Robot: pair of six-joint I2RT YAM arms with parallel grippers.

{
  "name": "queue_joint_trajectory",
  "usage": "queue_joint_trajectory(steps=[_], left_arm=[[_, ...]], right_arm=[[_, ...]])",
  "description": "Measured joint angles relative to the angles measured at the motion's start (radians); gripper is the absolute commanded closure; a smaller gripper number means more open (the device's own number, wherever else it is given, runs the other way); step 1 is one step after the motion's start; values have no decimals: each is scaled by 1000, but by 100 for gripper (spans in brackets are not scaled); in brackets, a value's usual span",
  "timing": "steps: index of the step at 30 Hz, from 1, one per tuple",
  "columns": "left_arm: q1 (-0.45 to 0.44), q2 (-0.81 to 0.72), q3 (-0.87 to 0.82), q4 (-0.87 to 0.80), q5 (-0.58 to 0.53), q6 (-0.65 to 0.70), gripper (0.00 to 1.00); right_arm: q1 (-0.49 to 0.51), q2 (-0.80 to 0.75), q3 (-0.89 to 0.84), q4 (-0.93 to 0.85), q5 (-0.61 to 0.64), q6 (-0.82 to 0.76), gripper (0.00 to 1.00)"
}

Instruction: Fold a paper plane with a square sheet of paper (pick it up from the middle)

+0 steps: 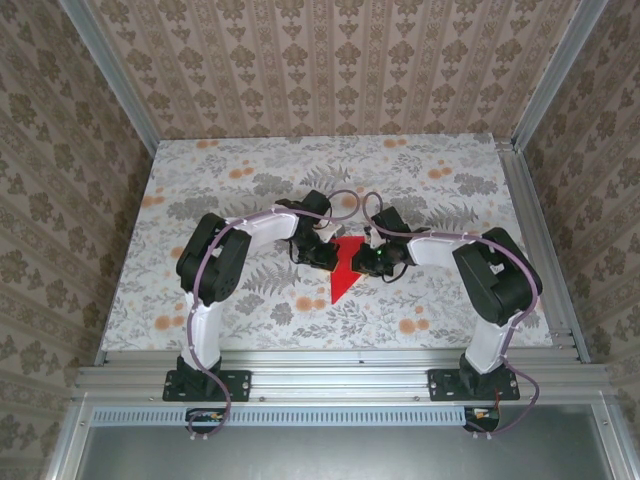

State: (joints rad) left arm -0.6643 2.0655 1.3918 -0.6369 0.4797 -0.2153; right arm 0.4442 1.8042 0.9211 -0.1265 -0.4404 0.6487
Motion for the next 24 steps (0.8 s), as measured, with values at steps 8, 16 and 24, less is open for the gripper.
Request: queue_joint_trajectory(steps=[8, 16, 24], left_arm=[[-3, 0, -2, 13, 11, 0, 95], [-3, 0, -2, 14, 14, 0, 94], [-3, 0, -2, 14, 14, 0, 93]], right_arm=[[-71, -35, -34, 5, -11, -42, 79], [-93, -143, -70, -12, -19, -32, 68], [-93, -117, -76, -7, -62, 0, 64]])
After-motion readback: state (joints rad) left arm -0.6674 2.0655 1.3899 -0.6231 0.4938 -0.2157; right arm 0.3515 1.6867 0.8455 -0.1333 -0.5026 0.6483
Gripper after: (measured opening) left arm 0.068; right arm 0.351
